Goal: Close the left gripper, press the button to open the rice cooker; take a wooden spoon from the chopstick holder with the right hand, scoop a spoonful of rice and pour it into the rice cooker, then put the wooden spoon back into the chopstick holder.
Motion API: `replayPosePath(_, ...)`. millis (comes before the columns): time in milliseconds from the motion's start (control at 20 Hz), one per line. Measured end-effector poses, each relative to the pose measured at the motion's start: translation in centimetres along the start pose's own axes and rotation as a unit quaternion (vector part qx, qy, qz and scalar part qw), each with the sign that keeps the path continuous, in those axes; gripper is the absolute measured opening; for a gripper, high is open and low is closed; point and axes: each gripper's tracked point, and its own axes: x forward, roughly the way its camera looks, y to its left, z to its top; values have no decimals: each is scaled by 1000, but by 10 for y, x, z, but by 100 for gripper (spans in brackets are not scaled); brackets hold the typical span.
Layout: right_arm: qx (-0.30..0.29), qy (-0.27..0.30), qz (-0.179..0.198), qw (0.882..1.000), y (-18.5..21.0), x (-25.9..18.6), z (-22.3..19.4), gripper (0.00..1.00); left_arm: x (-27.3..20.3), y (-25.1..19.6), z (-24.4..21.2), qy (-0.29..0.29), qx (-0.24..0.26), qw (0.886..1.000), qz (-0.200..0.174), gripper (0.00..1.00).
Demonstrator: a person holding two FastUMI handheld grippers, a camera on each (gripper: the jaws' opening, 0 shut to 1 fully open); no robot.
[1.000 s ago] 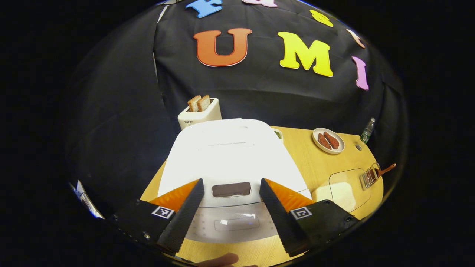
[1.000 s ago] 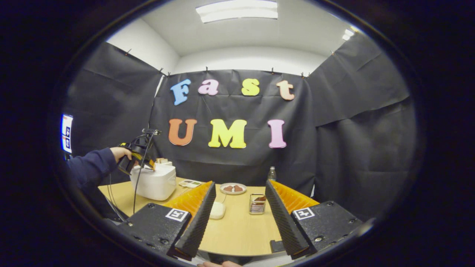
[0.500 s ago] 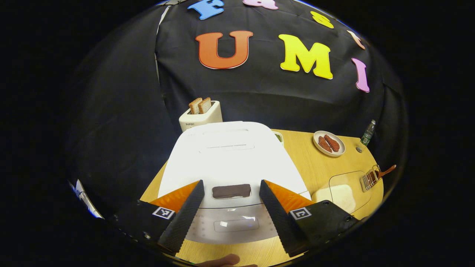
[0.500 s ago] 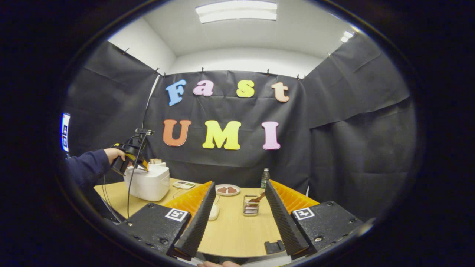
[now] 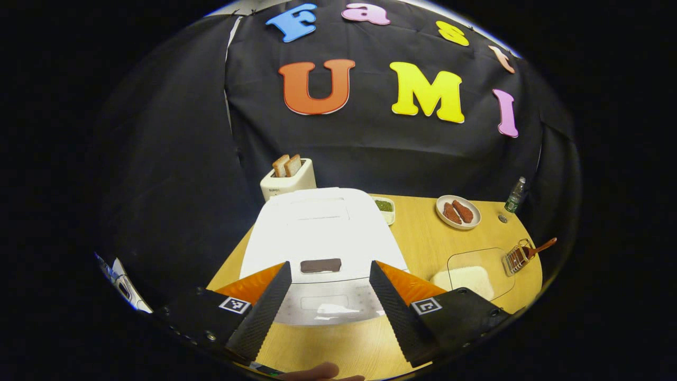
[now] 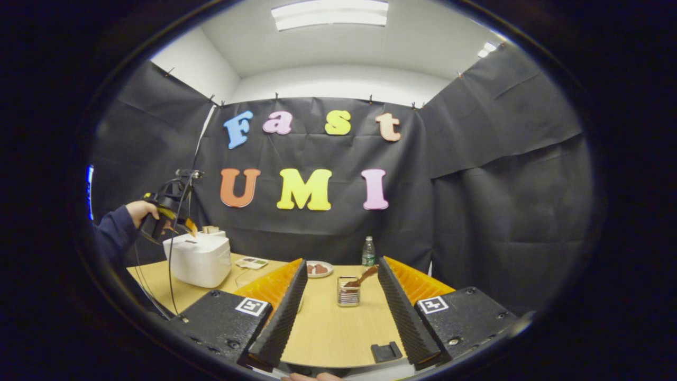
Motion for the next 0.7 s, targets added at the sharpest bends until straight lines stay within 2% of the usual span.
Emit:
replayPosePath(50, 2, 5, -2, 1000, 0, 1, -2, 84, -13, -4, 6, -17, 4, 1000, -2, 94)
replayPosePath(100, 5, 9, -3, 1000, 0, 3, -4, 88, -25, -7, 12, -32, 7, 999, -4, 94)
replayPosePath(200, 10, 14, -6, 1000, -2, 4, -5, 84, -50, -10, 22, -66, 17, 998, -5, 96)
replayPosePath(250, 12, 13, -9, 1000, -4, 4, -5, 84, -62, -9, 26, -88, 21, 996, -1, 98)
replayPosePath(300, 15, 12, -11, 1000, -5, 5, -3, 88, -74, -8, 30, -107, 23, 994, 1, 97)
replayPosePath(350, 18, 12, -12, 1000, -4, 5, -4, 88, -87, -8, 31, -125, 21, 992, 0, 96)
replayPosePath(400, 20, 16, -14, 1000, -4, 5, -5, 84, -99, -9, 33, -142, 16, 990, -1, 96)
replayPosePath(450, 20, 18, -14, 1000, -3, 5, -7, 84, -112, -9, 33, -160, 12, 987, -5, 96)
replayPosePath(500, 20, 18, -14, 1000, -3, 4, -6, 88, -125, -11, 30, -172, 8, 985, -11, 96)
replayPosePath(550, 20, 17, -14, 1000, -3, 4, -6, 88, -136, -12, 28, -187, 1, 982, -19, 96)
replayPosePath(600, 21, 17, -15, 1000, -3, 5, -6, 84, -149, -13, 25, -200, -5, 979, -28, 96)
replayPosePath(700, 23, 17, -13, 1000, 2, 7, -4, 84, -171, -14, 16, -219, -14, 975, -41, 96)
